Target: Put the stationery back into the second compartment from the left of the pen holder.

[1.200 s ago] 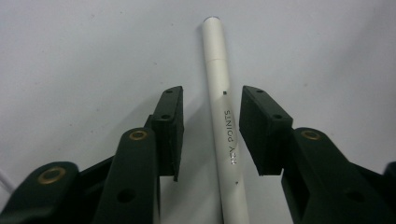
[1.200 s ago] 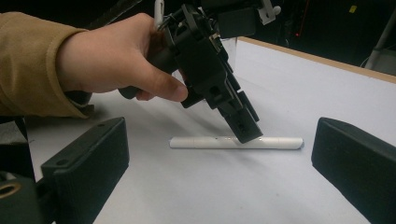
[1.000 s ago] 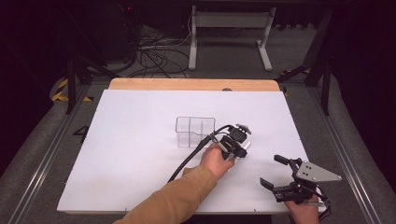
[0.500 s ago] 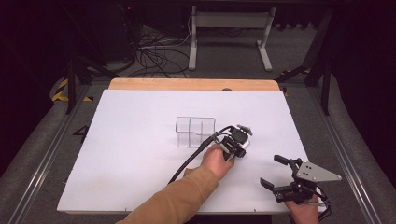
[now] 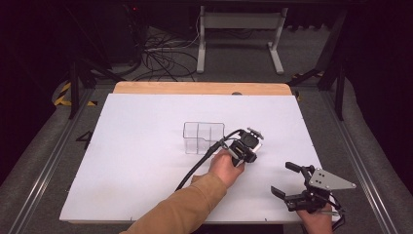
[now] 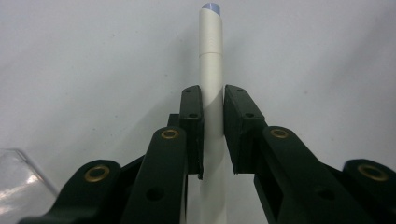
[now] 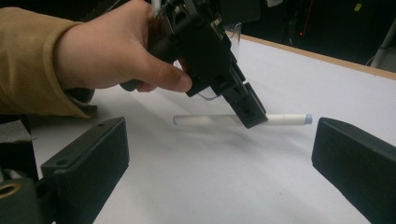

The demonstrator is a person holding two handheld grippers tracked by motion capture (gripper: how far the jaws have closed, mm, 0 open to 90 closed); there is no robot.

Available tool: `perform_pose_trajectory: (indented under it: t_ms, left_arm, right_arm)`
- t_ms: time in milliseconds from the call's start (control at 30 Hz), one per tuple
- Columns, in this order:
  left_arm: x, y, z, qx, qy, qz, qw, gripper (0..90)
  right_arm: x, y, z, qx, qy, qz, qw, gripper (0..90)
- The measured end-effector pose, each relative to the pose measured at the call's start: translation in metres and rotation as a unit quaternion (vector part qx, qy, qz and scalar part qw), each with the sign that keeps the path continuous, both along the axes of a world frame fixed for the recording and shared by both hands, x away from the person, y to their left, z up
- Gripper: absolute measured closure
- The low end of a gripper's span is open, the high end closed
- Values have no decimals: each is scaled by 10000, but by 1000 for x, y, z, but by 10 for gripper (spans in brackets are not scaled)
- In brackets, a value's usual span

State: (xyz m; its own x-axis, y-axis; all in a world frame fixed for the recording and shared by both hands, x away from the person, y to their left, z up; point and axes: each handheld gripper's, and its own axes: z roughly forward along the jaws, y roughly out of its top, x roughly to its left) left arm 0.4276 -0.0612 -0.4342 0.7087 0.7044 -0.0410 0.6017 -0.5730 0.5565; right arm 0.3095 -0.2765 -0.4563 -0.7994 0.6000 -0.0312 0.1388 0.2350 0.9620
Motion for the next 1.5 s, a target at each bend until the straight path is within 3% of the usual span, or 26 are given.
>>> perform_pose_trajectory:
  t_ms: [333,633,867,1033,1133,1167,1233,1333,1500]
  left_arm:
    - [-9,15,25,-393,-309,-96,9987,788]
    - [-19,33,49,-852,-622,-182,9943,788]
    - [-22,49,63,-1297,-820,-259,9878,788]
    - [-25,57,70,-1494,-1049,-247,9829,788]
    - [-26,65,74,-1681,-1210,-323,9778,788]
    - [-26,68,76,-1784,-1266,-381,9750,788]
    - [-26,72,77,-1788,-1415,-386,9729,788]
    - [-27,77,80,-1941,-1463,-360,9693,788]
    - [-26,86,84,-1987,-1628,-339,9658,787]
  right_arm:
    - [1,1,0,6,6,-1,10000,44]
    - [2,2,-1,1,33,17,10000,44]
    - [2,3,-1,-7,36,39,10000,44]
    - [2,3,-1,-7,25,47,10000,44]
    - [2,3,-2,-5,37,55,10000,44]
    - [2,3,-2,-7,38,55,10000,43]
    - [2,4,-2,-12,41,64,10000,44]
    - [2,4,-2,-18,39,63,10000,44]
    - [2,4,-2,-39,42,73,10000,43]
